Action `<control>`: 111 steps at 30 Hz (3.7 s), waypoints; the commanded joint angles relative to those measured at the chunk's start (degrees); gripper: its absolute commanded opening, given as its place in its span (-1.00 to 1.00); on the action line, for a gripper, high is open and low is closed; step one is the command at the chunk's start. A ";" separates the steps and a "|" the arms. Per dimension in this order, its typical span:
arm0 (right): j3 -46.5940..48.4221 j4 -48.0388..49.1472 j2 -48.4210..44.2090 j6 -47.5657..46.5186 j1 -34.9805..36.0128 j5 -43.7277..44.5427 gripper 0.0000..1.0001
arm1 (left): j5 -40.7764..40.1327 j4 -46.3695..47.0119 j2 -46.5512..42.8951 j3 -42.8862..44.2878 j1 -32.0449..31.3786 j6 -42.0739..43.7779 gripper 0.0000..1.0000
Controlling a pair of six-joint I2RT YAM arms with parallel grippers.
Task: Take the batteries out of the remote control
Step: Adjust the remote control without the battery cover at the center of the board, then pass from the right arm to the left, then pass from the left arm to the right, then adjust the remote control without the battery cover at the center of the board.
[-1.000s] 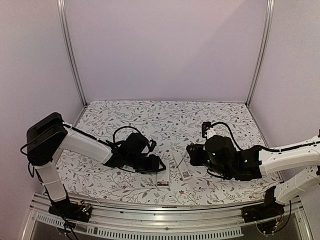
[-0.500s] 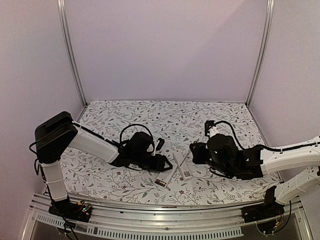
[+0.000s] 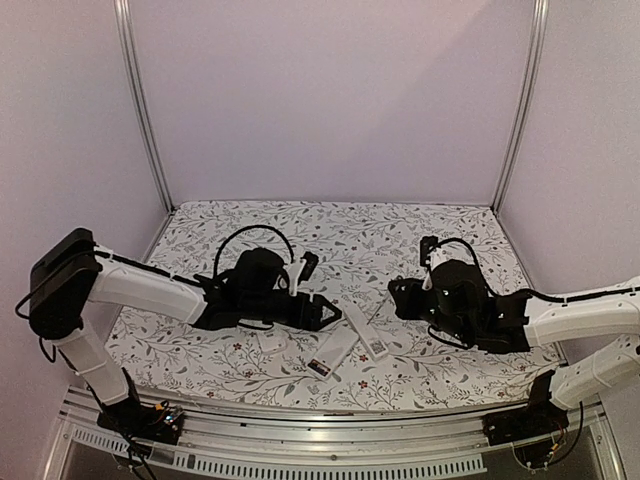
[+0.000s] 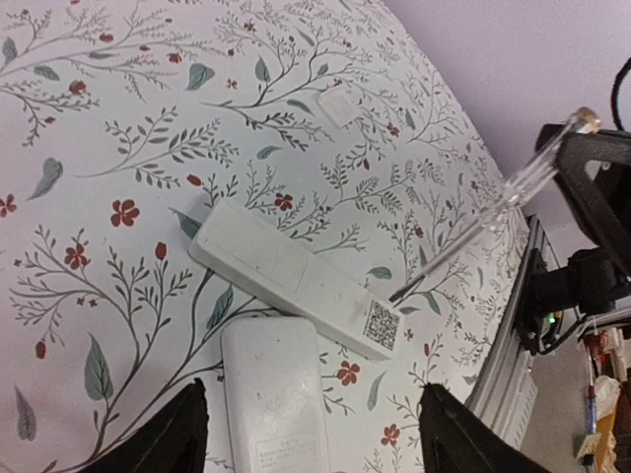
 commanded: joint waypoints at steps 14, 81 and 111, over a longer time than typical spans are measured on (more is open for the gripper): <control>-4.73 14.52 -11.97 -11.56 -10.59 -35.05 -1.00 | 16.83 5.55 -21.11 -3.72 0.91 10.84 0.62; 11.96 3.32 5.36 1.14 -6.58 -31.39 0.02 | -15.30 -0.55 -12.22 0.84 -11.96 10.28 -1.00; 10.10 -0.94 4.66 1.92 -6.26 -19.75 -1.00 | -23.86 -10.74 -9.48 -5.31 -13.51 10.76 0.70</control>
